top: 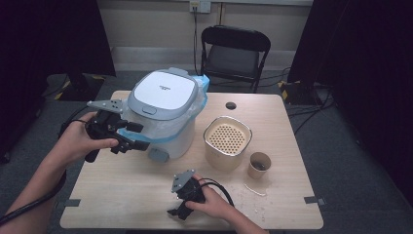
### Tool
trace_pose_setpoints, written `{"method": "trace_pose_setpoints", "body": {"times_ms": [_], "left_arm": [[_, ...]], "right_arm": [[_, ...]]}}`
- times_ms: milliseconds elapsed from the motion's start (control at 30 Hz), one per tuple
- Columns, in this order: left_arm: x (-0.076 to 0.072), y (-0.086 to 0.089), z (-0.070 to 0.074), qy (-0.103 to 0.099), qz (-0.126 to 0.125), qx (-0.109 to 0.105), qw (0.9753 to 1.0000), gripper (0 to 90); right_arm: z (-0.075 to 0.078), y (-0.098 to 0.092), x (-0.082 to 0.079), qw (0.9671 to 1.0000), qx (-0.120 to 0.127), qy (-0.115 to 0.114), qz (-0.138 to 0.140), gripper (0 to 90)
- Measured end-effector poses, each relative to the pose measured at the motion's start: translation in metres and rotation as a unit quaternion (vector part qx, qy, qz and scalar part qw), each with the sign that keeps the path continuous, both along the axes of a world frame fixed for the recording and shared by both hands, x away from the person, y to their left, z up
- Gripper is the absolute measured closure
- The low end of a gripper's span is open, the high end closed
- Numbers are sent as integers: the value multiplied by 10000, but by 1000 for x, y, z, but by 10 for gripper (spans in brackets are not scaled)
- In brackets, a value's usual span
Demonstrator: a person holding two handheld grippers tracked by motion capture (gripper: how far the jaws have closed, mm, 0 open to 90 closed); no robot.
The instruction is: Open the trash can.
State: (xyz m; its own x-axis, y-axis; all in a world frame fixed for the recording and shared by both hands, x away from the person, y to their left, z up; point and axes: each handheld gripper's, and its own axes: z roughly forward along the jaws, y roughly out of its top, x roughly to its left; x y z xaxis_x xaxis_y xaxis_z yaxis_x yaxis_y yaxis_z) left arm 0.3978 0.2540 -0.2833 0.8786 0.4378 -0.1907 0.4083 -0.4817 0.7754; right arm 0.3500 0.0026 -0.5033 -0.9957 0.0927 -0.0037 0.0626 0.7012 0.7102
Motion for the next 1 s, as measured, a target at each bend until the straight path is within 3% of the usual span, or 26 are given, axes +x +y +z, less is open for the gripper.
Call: {"method": "trace_pose_setpoints", "body": {"times_ms": [167,600,1000], "left_arm": [[3,1,7,-74,59,6,10000,243],[16,1,22,-247,204,81,9995,483],[27,-6,32,-247,259,150,9992,564]], "right_arm": [[0,0,0,10000,-1,1,-2,0],[0,0,0,10000,-4,-2,2,0],[0,0,0,10000,-2,1,6,0]]}}
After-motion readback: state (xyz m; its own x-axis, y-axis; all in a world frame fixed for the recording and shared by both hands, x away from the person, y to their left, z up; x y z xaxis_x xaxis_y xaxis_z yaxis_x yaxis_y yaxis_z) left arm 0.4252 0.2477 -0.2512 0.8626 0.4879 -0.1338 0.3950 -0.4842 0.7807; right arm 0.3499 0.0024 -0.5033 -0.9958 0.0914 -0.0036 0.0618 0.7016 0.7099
